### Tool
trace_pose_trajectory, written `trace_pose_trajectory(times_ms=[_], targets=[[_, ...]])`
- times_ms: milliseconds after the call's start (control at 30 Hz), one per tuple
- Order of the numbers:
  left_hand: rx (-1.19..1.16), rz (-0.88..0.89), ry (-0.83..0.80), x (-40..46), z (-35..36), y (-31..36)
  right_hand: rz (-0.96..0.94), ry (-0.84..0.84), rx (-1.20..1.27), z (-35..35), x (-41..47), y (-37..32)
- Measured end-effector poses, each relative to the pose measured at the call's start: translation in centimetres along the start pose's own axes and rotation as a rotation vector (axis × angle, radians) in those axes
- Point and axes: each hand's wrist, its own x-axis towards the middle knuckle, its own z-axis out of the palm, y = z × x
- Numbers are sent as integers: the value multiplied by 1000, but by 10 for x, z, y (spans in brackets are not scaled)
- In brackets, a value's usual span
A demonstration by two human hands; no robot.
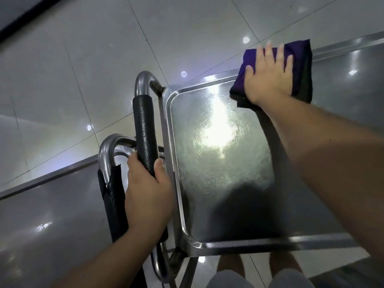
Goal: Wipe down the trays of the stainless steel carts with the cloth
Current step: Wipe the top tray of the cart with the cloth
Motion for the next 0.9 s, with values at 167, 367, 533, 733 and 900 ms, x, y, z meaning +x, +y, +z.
trace_pose_trajectory(times_ms=[167, 367, 533, 733, 900], targets=[[17, 22, 13, -1, 1, 2, -99, -49, 26, 5, -26, -49], [54, 36, 27, 0, 2, -3, -538, -216, 56, 29, -114, -162], [11, 35, -1, 1, 0, -7, -618, -154, -11, 23, -77, -95], [3, 45, 12, 1, 3, -8, -151, -43, -14, -3, -16, 64], [35, 69, 57, 0, 4, -6, -224, -96, -53, 5, -82, 96]])
